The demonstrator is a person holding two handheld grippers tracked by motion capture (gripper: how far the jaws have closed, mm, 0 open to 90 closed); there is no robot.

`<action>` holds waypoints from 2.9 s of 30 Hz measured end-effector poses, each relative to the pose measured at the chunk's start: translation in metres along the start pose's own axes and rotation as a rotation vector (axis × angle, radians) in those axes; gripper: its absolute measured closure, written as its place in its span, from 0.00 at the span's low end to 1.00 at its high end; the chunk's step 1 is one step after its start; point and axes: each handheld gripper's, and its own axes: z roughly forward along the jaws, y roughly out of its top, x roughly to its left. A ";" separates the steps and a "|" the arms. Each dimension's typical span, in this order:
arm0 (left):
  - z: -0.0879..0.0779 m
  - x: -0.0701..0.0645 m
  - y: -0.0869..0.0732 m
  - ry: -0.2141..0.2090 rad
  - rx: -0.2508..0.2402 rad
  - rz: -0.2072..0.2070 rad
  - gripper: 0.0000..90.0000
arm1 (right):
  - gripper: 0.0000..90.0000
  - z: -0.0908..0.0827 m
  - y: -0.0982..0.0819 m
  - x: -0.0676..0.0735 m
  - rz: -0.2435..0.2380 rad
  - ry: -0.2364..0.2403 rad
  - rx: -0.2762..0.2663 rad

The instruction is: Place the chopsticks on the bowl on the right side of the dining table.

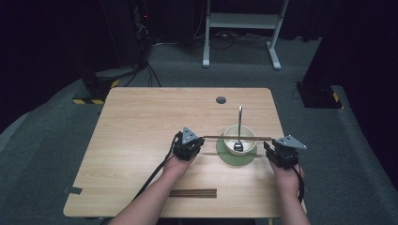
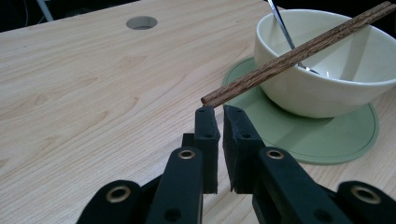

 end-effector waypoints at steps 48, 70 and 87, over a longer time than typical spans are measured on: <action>0.007 0.000 0.000 0.003 0.017 -0.029 0.88 | 0.78 0.005 -0.002 -0.004 -0.001 -0.007 0.017; 0.007 0.003 0.000 0.014 0.017 -0.044 0.88 | 0.80 0.005 -0.003 -0.006 0.000 -0.017 0.015; 0.007 0.004 -0.002 0.009 0.021 -0.050 0.86 | 0.80 0.007 -0.005 -0.006 0.004 -0.018 0.017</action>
